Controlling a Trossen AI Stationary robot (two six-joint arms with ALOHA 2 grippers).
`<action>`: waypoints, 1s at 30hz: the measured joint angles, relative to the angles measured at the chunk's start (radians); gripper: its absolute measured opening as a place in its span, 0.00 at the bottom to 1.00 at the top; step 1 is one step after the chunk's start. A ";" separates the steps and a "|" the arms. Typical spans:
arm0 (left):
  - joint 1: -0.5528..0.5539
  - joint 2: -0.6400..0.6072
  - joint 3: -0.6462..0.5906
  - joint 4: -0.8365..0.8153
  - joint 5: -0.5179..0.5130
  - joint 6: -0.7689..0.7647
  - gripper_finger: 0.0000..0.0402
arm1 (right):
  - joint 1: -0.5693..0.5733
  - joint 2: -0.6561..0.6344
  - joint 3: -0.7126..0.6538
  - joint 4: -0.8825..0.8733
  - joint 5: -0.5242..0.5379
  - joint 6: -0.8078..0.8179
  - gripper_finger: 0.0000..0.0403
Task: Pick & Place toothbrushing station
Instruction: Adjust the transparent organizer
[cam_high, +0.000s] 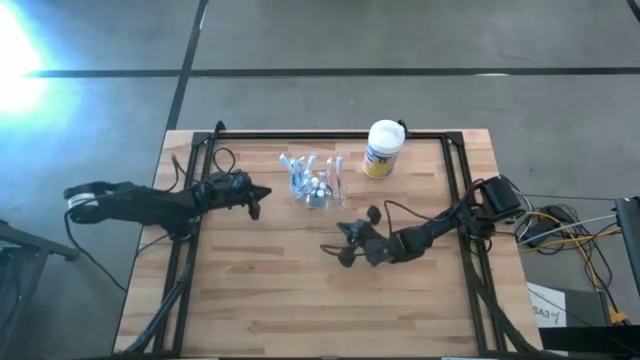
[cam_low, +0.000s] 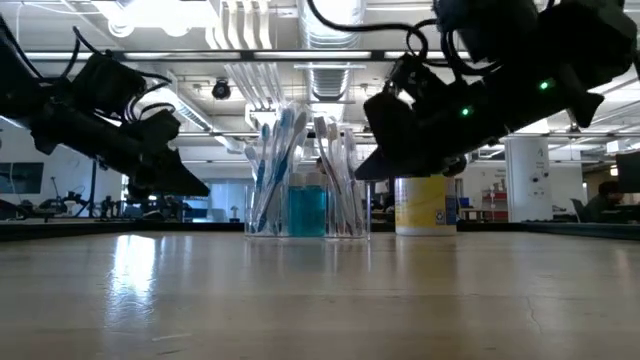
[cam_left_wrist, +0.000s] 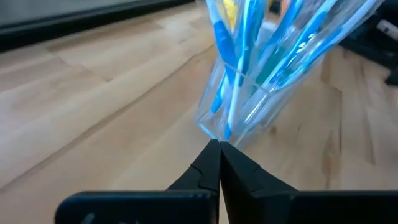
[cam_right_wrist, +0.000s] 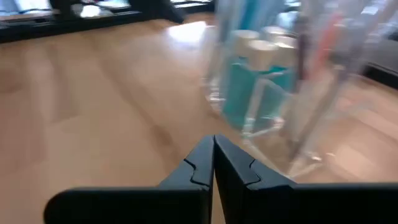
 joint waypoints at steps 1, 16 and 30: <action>0.000 0.025 0.010 0.001 0.000 0.000 0.02 | -0.005 0.005 0.000 -0.011 0.023 0.016 0.02; 0.000 0.338 0.139 0.144 -0.002 0.013 0.01 | -0.079 0.028 -0.003 -0.062 0.015 0.089 0.02; -0.014 0.423 0.159 0.199 -0.031 -0.004 0.01 | -0.166 0.028 -0.004 -0.092 -0.065 0.095 0.02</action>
